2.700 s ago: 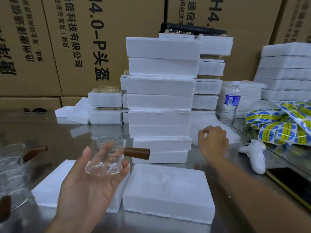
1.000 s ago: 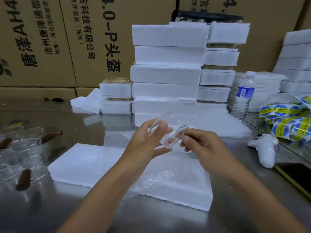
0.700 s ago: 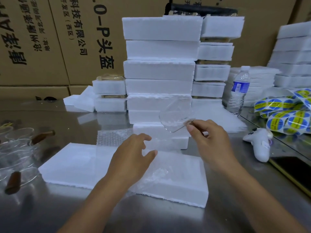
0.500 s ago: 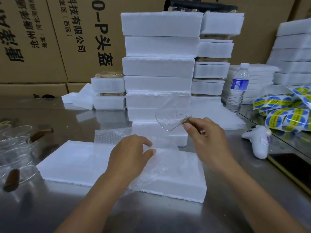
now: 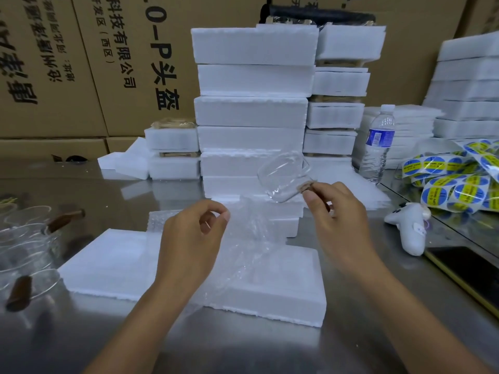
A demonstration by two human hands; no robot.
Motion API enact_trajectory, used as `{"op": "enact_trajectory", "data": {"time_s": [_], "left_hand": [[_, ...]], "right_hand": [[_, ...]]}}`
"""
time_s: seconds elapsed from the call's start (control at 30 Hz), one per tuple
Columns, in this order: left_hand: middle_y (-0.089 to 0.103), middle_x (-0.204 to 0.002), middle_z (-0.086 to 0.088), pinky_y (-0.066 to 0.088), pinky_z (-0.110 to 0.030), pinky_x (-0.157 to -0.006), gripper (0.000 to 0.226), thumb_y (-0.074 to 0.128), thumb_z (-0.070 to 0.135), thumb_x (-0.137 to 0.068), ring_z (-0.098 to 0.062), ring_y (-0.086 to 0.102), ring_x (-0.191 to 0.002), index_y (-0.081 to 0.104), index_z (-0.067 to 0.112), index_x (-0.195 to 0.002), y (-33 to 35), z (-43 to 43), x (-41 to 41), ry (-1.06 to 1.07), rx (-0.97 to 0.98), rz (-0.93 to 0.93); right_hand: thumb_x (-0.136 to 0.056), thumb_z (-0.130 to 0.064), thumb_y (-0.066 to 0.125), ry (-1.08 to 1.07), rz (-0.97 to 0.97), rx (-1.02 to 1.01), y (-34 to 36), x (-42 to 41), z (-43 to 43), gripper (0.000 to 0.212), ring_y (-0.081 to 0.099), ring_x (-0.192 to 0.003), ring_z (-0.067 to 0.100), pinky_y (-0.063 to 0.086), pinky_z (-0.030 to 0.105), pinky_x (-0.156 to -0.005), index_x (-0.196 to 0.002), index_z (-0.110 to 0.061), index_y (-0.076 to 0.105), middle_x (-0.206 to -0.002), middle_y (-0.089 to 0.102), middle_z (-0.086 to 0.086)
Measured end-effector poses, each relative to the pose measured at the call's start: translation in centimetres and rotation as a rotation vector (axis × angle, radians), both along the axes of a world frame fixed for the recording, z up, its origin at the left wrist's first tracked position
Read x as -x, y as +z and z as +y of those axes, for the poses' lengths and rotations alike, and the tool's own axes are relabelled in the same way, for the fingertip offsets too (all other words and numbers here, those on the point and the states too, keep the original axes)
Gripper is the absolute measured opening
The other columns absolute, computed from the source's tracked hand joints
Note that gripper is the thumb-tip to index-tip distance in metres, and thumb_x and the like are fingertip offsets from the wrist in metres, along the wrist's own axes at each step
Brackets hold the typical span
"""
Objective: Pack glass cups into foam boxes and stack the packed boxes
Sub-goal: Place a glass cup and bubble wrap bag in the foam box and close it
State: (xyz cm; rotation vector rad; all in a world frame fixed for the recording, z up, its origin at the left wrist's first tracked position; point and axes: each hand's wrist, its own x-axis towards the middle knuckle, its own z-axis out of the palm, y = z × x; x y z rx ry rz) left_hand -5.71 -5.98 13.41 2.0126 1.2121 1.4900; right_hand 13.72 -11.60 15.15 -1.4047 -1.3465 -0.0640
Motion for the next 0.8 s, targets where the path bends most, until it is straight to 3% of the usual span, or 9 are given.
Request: {"op": "enact_trajectory", "data": {"time_s": [0.1,0.2,0.4,0.53,0.6,0.67,0.73,0.8], "left_hand": [[0.061,-0.067,0.011,0.038,-0.004,-0.062,0.024,0.065,0.019,-0.087,-0.002,0.054,-0.075,0.057,0.037,-0.073,0.2,-0.6,-0.1,0.03,-0.066,-0.092],[0.059,-0.07,0.016,0.039,-0.002,-0.063,0.026,0.063,0.019,-0.089,0.002,0.054,-0.078,0.054,0.039,-0.076,0.5,-1.1,-0.2,0.057,-0.115,-0.143],[0.056,-0.076,0.02,0.038,0.0,-0.067,0.011,0.06,0.014,-0.09,0.008,0.054,-0.078,0.058,0.025,-0.088,0.8,-1.8,-0.3,0.06,-0.258,-0.209],[0.056,-0.078,0.015,0.039,-0.005,-0.07,0.007,0.06,0.018,-0.09,0.002,0.052,-0.076,0.058,0.024,-0.091,0.9,-2.1,-0.5,0.004,-0.416,-0.149],[0.057,-0.081,0.011,0.041,-0.01,-0.07,0.011,0.063,0.015,-0.087,-0.001,0.051,-0.074,0.06,0.023,-0.093,0.7,-2.2,-0.6,-0.009,-0.514,-0.095],[0.058,-0.084,0.009,0.042,-0.011,-0.072,0.006,0.066,0.014,-0.086,0.0,0.05,-0.076,0.067,0.014,-0.093,0.5,-2.1,-0.7,-0.034,-0.582,-0.057],[0.058,-0.084,0.008,0.044,-0.014,-0.071,0.011,0.064,0.015,-0.087,-0.002,0.05,-0.076,0.07,0.008,-0.091,0.4,-2.3,-0.8,-0.059,-0.613,-0.034],[0.062,-0.08,0.003,0.048,-0.025,-0.067,0.012,0.063,0.015,-0.086,-0.008,0.053,-0.074,0.071,0.007,-0.09,0.3,-2.5,-0.9,-0.071,-0.634,-0.034]], "right_hand": [[-0.095,-0.021,0.051,-0.121,-0.214,0.045,-0.4,0.2,-0.1,0.017,0.044,-0.082,0.015,0.037,0.027,-0.074,-0.099,-0.018,0.067,-0.077,0.044,-0.012],[-0.096,-0.02,0.051,-0.182,-0.329,0.069,-0.4,0.4,-0.4,0.019,0.043,-0.082,0.018,0.04,0.035,-0.075,-0.101,-0.013,0.067,-0.079,0.043,-0.005],[-0.095,-0.019,0.052,-0.055,-0.396,0.119,0.3,0.2,-0.8,0.017,0.039,-0.083,0.014,0.031,0.026,-0.071,-0.101,-0.013,0.066,-0.08,0.042,-0.009],[-0.094,-0.017,0.054,0.03,-0.469,0.152,0.1,1.0,-1.0,0.013,0.041,-0.08,0.017,0.03,0.021,-0.07,-0.097,-0.014,0.067,-0.077,0.041,-0.01],[-0.093,-0.015,0.055,0.079,-0.501,0.193,0.2,1.3,-1.2,0.018,0.037,-0.078,0.014,0.027,0.017,-0.065,-0.084,-0.029,0.061,-0.074,0.036,-0.016],[-0.086,-0.006,0.057,0.147,-0.463,0.241,0.4,1.6,-1.4,0.043,0.034,-0.074,0.011,0.027,0.016,-0.061,-0.065,-0.041,0.044,-0.072,0.037,-0.013],[-0.073,-0.004,0.049,0.197,-0.42,0.282,0.8,2.1,-1.8,0.042,0.037,-0.072,0.011,0.026,0.018,-0.057,-0.053,-0.039,0.038,-0.069,0.038,-0.007],[-0.074,-0.002,0.054,0.2,-0.379,0.301,0.6,2.3,-1.8,0.039,0.041,-0.068,0.012,0.026,0.02,-0.055,-0.053,-0.03,0.039,-0.068,0.043,-0.001]]}}
